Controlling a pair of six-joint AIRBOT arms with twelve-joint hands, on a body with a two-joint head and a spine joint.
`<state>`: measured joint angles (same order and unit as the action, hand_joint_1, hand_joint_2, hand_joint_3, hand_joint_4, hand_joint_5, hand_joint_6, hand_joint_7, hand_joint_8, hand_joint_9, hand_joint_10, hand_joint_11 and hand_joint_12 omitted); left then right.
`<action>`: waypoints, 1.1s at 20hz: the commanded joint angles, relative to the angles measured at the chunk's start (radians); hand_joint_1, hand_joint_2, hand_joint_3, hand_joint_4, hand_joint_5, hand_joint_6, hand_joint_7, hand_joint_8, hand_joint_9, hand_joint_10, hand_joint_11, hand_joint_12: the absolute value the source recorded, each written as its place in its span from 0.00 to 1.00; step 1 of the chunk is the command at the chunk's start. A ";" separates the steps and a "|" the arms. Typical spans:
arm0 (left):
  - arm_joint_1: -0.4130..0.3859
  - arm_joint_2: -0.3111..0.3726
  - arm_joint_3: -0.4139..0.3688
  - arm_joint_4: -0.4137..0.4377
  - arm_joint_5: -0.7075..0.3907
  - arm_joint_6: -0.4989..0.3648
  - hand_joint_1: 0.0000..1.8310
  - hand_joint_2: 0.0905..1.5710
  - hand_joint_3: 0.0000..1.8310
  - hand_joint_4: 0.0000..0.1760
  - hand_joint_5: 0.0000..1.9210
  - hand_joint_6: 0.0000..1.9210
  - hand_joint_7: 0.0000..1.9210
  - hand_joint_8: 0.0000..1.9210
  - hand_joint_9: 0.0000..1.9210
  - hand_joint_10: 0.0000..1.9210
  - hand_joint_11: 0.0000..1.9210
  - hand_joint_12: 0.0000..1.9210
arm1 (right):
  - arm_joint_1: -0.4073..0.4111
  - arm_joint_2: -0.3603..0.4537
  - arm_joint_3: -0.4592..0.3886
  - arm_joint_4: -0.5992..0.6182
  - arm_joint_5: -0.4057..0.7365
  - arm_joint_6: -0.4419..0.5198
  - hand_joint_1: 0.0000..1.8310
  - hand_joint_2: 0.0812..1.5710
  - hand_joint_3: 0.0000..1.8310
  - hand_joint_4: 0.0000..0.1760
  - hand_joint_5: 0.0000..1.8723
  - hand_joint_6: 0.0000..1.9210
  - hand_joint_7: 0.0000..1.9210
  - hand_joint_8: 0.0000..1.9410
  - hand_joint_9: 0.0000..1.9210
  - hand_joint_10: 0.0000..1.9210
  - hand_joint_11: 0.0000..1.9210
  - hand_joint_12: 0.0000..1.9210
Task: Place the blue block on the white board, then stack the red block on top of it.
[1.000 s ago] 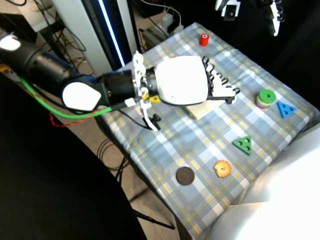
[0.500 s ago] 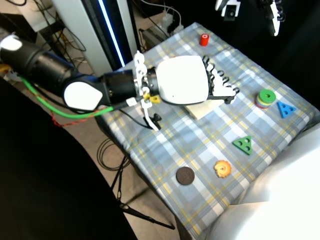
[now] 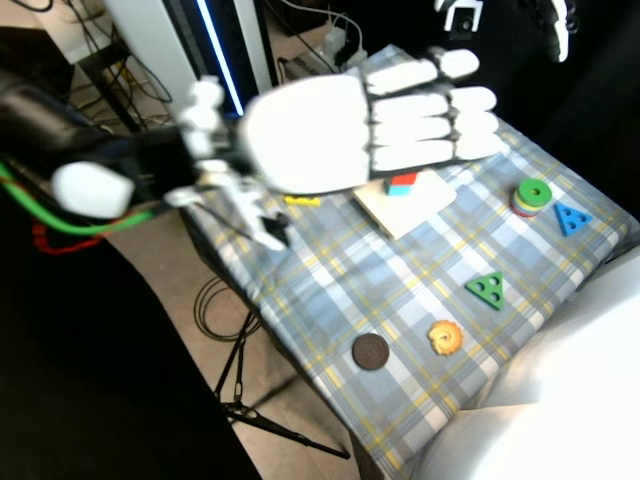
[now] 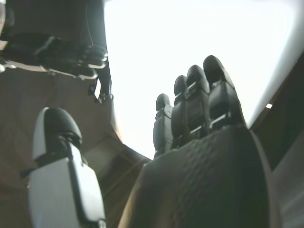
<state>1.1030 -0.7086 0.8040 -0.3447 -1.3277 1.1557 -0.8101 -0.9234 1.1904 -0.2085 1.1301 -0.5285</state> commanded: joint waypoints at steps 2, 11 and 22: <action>-0.006 0.008 0.013 0.035 -0.245 -0.072 0.31 0.52 0.00 0.68 0.04 0.00 0.08 0.00 0.07 0.00 0.00 0.21 | -0.054 0.011 -0.036 0.150 0.328 -0.063 0.49 0.53 0.00 0.83 0.02 0.00 0.04 0.00 0.01 0.00 0.00 0.00; -0.014 -0.080 0.119 0.114 -0.406 -0.456 0.05 0.73 0.01 0.77 0.11 0.01 0.08 0.00 0.07 0.00 0.00 0.17 | -0.171 0.065 -0.175 0.251 0.632 -0.258 0.15 0.76 0.00 0.56 0.19 0.02 0.08 0.01 0.04 0.00 0.01 0.01; -0.201 -0.129 0.137 0.172 -0.407 -0.630 0.31 0.86 0.00 0.00 0.46 0.40 0.47 0.63 0.44 0.68 0.29 0.83 | -0.036 0.109 -0.282 0.282 0.635 -0.204 0.46 0.85 0.00 0.46 0.31 0.82 0.59 0.23 0.50 0.60 0.37 0.88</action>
<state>0.9119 -0.8452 0.9401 -0.1623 -1.6424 0.5404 -0.8604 -0.8253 0.9096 0.0776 1.6550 -0.7265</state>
